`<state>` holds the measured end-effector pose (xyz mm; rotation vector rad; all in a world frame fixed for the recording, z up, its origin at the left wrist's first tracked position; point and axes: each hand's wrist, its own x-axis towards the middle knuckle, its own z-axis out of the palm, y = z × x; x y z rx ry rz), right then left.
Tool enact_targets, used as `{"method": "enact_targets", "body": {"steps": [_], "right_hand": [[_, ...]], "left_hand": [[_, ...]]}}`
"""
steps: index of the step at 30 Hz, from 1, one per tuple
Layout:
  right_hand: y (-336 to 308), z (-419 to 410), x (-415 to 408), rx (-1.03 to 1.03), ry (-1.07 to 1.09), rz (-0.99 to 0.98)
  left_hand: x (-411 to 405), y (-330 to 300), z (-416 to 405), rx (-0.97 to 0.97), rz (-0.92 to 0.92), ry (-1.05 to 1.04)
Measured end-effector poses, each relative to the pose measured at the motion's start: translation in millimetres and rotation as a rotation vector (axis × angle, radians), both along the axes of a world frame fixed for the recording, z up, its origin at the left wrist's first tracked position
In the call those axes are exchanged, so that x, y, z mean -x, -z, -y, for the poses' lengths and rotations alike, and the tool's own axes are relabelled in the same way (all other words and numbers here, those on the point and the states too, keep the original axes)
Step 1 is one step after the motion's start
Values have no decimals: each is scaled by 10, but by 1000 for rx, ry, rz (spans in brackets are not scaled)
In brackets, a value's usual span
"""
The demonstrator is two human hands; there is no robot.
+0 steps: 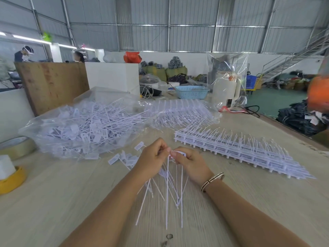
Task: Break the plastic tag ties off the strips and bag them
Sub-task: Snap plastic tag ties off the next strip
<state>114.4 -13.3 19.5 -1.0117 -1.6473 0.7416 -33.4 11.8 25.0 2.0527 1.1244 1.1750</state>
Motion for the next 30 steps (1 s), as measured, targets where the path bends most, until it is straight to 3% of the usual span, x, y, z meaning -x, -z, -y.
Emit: {"method": "enact_targets", "body": {"steps": [13,18,21,26,30], "right_hand": [[59,-76,-4,-141,112,-35],[36,-137,-221,-92,256,-333],[67,-174,-248,73,234,-277],[84,-189,-183,257,334,48],[48,-151,-177,230,316,-20]], "left_hand": [[-122,-37,25,8,165,2],[88,-93,-57,99,265,-138],[155,-100,-70,37,242,-159],[70,-59,2,-30,103,-98],[34,-54,29,4,47,-61]]}}
